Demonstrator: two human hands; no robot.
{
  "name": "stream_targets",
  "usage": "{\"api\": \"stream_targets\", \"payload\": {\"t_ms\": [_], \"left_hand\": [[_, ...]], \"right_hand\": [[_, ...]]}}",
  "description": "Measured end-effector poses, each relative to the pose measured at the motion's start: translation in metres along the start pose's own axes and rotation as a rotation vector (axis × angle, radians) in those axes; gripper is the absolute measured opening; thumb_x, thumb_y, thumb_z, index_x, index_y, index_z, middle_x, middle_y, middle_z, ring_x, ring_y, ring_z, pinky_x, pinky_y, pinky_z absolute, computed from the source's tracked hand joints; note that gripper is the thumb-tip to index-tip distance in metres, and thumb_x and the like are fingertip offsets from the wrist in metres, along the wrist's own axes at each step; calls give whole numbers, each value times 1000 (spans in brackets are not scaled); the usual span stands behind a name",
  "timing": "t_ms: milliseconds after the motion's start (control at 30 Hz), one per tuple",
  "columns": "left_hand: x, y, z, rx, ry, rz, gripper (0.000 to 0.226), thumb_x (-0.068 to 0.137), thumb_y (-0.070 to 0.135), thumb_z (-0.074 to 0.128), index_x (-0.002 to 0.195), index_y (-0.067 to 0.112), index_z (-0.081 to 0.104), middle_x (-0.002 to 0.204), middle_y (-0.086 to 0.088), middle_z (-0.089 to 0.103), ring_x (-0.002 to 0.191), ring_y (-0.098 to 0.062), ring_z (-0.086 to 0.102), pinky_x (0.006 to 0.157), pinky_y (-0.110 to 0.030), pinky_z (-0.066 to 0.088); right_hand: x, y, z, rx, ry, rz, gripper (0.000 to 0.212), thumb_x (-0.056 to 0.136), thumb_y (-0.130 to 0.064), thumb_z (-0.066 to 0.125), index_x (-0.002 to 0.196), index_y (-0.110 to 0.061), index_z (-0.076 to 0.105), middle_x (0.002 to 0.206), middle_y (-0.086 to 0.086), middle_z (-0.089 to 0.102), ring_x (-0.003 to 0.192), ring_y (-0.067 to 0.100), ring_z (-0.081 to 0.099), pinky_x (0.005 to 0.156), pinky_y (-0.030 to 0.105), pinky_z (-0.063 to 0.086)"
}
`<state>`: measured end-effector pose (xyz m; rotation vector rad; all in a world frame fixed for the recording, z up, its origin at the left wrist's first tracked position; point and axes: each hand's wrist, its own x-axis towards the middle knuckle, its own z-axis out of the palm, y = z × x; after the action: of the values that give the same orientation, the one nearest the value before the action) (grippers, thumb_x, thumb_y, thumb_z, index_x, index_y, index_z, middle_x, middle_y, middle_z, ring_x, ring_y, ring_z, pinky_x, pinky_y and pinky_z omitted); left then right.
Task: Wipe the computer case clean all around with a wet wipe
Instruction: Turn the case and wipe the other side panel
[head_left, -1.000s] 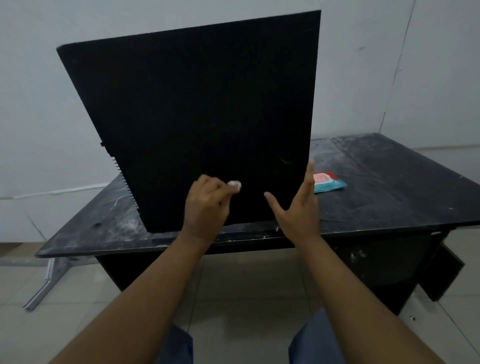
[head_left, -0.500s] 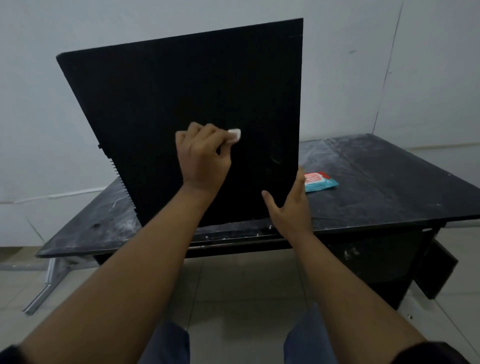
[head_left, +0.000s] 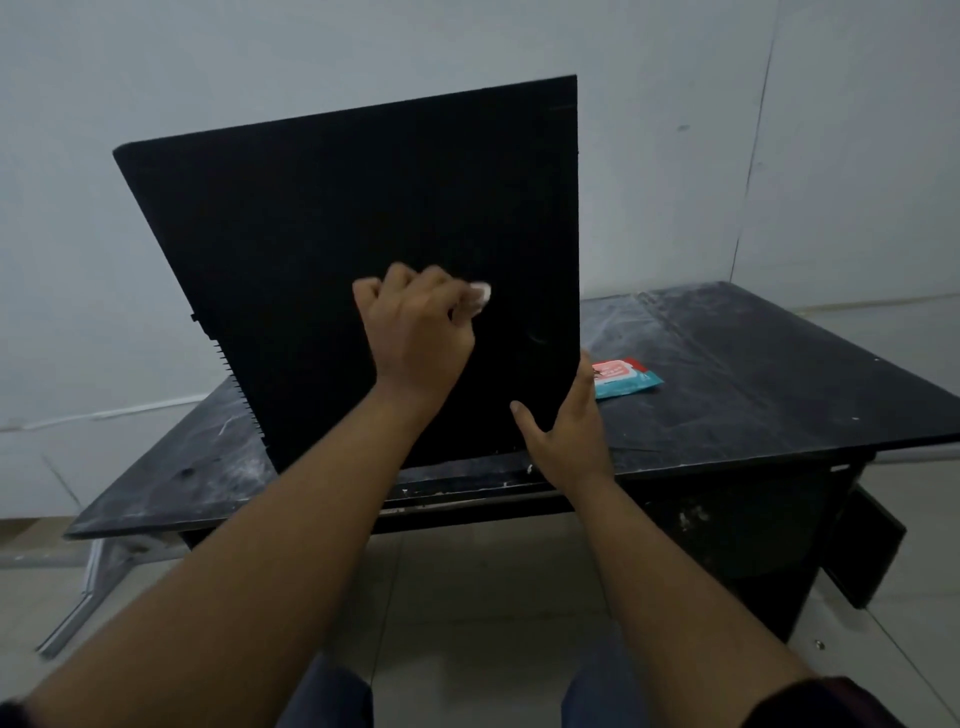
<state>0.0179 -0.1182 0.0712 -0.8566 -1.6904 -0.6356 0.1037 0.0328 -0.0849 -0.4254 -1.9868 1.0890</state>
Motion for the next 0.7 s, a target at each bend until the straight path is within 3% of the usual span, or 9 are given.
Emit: {"api": "stream_targets", "payload": {"t_ms": [67, 167, 267, 333, 400, 467, 567, 700], "left_hand": [[17, 4, 2, -63, 31, -8, 14, 98, 38, 75, 84, 35, 79, 78, 14, 69, 78, -11, 57, 81, -40, 36], [-3, 6, 9, -80, -29, 43, 17, 100, 32, 75, 84, 34, 79, 74, 12, 66, 74, -12, 56, 79, -41, 38], [-66, 3, 19, -30, -299, 156, 16, 93, 21, 81, 91, 36, 82, 73, 9, 65, 72, -18, 55, 77, -40, 33], [-108, 1, 23, -2, -474, 178, 21, 87, 17, 84, 95, 36, 84, 73, 9, 66, 72, -19, 54, 76, -37, 27], [-127, 0, 24, 13, -526, 163, 22, 85, 16, 86, 95, 35, 85, 73, 10, 68, 72, -18, 53, 75, -37, 24], [-118, 1, 25, 39, -477, 204, 19, 84, 17, 85, 91, 35, 85, 73, 10, 69, 73, -19, 52, 76, -38, 26], [-73, 12, 23, 31, -259, 204, 14, 91, 21, 80, 87, 34, 82, 72, 9, 68, 72, -20, 53, 77, -41, 32], [-10, 31, 24, 7, -7, 135, 14, 98, 29, 77, 85, 32, 81, 75, 11, 71, 74, -18, 55, 78, -41, 35]], "right_hand": [[0, 1, 0, 13, 9, 13, 92, 96, -49, 73, 163, -34, 11, 164, 3, 33, 149, 22, 37, 112, 38, 47], [3, 2, -1, 58, 103, -10, 57, 102, -41, 66, 151, -25, 40, 141, -4, 49, 129, 10, 49, 103, 31, 51], [4, 3, -3, 106, 176, -25, 31, 108, -33, 57, 137, -25, 55, 126, -9, 54, 113, -6, 51, 92, 17, 45], [4, 3, -5, 138, 180, -4, 27, 111, -31, 53, 137, -28, 58, 126, -12, 56, 114, -14, 50, 91, 11, 40], [4, 5, -6, 162, 198, 39, 32, 113, -29, 50, 143, -22, 60, 128, -16, 54, 114, -22, 47, 93, 9, 37], [7, 8, -6, 167, 226, 72, 34, 114, -28, 49, 143, -17, 62, 128, -15, 57, 114, -17, 51, 98, 12, 41], [9, 14, -5, 194, 226, 81, 32, 113, -31, 48, 134, -19, 68, 124, -9, 66, 116, 0, 59, 102, 29, 51], [9, 12, -6, 242, 235, 101, 30, 113, -28, 51, 136, -17, 68, 114, -18, 61, 110, -18, 54, 93, 10, 41]]}}
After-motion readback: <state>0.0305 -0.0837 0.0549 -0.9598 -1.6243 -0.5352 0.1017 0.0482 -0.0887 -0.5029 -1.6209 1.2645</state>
